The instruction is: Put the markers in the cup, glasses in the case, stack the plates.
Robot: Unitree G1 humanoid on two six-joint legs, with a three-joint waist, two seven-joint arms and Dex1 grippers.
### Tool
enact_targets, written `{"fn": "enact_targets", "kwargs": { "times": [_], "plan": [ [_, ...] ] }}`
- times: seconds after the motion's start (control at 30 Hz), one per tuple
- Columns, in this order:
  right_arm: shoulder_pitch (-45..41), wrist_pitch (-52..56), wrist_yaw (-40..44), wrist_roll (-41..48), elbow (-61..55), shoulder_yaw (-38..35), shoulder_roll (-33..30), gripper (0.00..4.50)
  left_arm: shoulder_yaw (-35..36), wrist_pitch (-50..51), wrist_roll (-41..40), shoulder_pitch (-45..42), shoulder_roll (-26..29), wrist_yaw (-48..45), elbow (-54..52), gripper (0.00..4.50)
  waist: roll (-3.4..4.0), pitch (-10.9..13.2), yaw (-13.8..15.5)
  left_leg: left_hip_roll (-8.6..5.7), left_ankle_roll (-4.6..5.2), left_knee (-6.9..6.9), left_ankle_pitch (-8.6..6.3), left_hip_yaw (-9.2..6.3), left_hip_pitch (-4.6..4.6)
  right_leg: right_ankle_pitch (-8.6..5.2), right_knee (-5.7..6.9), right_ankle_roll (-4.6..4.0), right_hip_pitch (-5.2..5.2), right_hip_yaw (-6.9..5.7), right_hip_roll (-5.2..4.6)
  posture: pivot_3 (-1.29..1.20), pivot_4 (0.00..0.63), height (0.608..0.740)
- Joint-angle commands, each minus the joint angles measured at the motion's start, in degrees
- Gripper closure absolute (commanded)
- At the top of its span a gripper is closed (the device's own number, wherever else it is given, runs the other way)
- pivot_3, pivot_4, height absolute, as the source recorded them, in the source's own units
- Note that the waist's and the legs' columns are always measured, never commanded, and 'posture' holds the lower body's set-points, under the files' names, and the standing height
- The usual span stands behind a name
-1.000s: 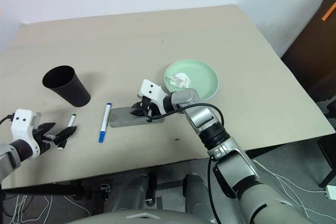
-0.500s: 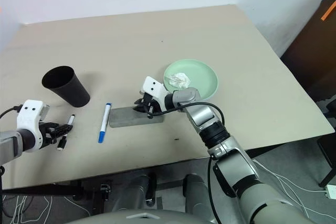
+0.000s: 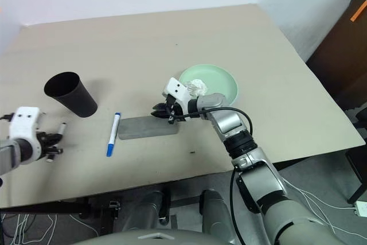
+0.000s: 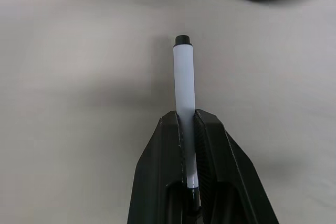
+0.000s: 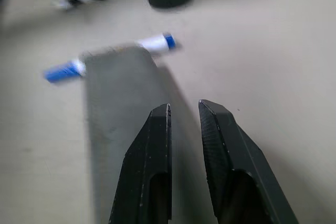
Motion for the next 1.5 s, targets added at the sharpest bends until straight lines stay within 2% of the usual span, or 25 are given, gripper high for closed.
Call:
{"fn": "enact_targets", "kwargs": {
  "times": [0.03, 0.1, 0.2, 0.3, 0.4, 0.5, 0.73, 0.9, 1.17, 1.5],
  "plan": [
    [-0.54, 0.96, 1.59, 7.02, -6.35, -4.77, 0.90, 3.62, 6.18, -3.50, 2.97, -0.80, 2.13, 0.70, 0.58, 4.49, -0.01, 0.00, 0.07, 0.00, 0.00, 0.00, 0.00, 0.01, -0.01, 0.00, -0.02, 0.00, 0.00, 0.00, -0.01, 0.00, 0.150, 0.735],
    [-0.77, 3.93, 2.35, 10.96, -7.26, -6.93, 0.91, 3.62, 7.77, -7.41, 4.31, -0.72, 2.61, 0.34, 1.52, 4.49, -0.01, -0.01, 0.08, 0.00, 0.00, 0.00, 0.00, 0.01, -0.01, 0.00, -0.08, 0.00, 0.01, 0.00, -0.03, 0.00, 0.150, 0.735],
    [-0.72, 6.49, 2.81, 13.68, -8.76, -7.92, 0.08, 3.03, 10.54, -19.11, 6.45, -2.14, 1.89, 0.14, 5.07, 4.50, -0.02, -0.01, 0.28, 0.00, 0.00, 0.00, -0.01, 0.02, -0.01, 0.00, -0.13, -0.01, -0.10, 0.00, -0.08, 0.00, 0.150, 0.735],
    [0.07, 5.65, 3.63, 14.18, -10.69, -7.34, -0.98, 1.97, 11.87, -31.10, 7.64, -3.78, 1.11, -0.70, 7.78, 4.50, -0.02, -0.01, 0.35, 0.00, 0.00, -0.04, -0.01, 0.08, -0.06, 0.00, -0.14, -0.02, -0.16, 0.00, -0.17, 0.00, 0.150, 0.735],
    [0.85, 3.66, 4.32, 13.28, -12.03, -6.27, -1.95, 0.97, 13.91, -36.60, 6.74, -7.42, -0.69, 0.92, 10.33, 4.50, -0.04, -0.02, 0.46, 0.00, 0.00, -0.10, -0.01, 0.13, -0.14, -0.01, -0.17, -0.02, -0.18, 0.01, -0.21, 0.00, 0.150, 0.735],
    [1.20, 1.67, 4.31, 12.61, -12.46, -5.88, -2.45, 0.04, 13.03, -43.53, 5.17, -8.92, -1.24, -3.32, 11.27, 4.50, -0.09, -0.04, 0.34, 0.00, 0.00, -0.11, -0.01, 0.18, -0.23, 0.00, -0.18, -0.01, -0.15, 0.01, -0.22, 0.00, 0.150, 0.735],
    [2.44, -0.51, 5.07, 11.81, -13.07, -4.70, -4.03, 0.04, 11.50, -53.57, -2.76, -15.44, -3.62, -12.64, 12.75, 4.50, -0.14, -0.05, 0.29, 0.00, 0.01, -0.08, 0.00, 0.24, -0.27, 0.01, -0.15, 0.00, -0.16, 0.02, -0.22, 0.00, 0.150, 0.735],
    [3.23, -2.97, 2.56, 10.60, -12.46, -4.80, -3.38, 0.04, 7.62, -58.41, -7.13, -21.30, -5.55, -18.27, 13.16, 4.50, -0.18, -0.04, 0.42, 0.00, 0.01, 0.01, 0.00, 0.23, -0.24, 0.02, -0.14, 0.02, -0.07, 0.00, -0.20, 0.00, 0.150, 0.735],
    [4.21, -4.03, 0.36, 9.50, -13.40, -4.64, -3.73, 0.04, 1.77, -64.07, -6.73, -20.16, -9.94, -22.06, 16.83, 4.50, -0.19, -0.03, 0.23, 0.01, 0.04, 0.06, 0.02, 0.27, -0.07, 0.05, -0.10, 0.07, 0.07, 0.01, -0.11, 0.00, 0.150, 0.735],
    [5.10, -4.32, -0.73, 8.12, -14.34, -3.90, -5.04, 0.04, -0.24, -66.58, -5.05, -16.72, -12.45, -22.13, 22.88, 4.50, -0.20, -0.03, 0.47, 0.01, 0.05, 0.14, 0.02, 0.26, 0.01, 0.05, -0.09, 0.08, 0.18, 0.00, -0.10, 0.00, 0.150, 0.735]
  ]
}}
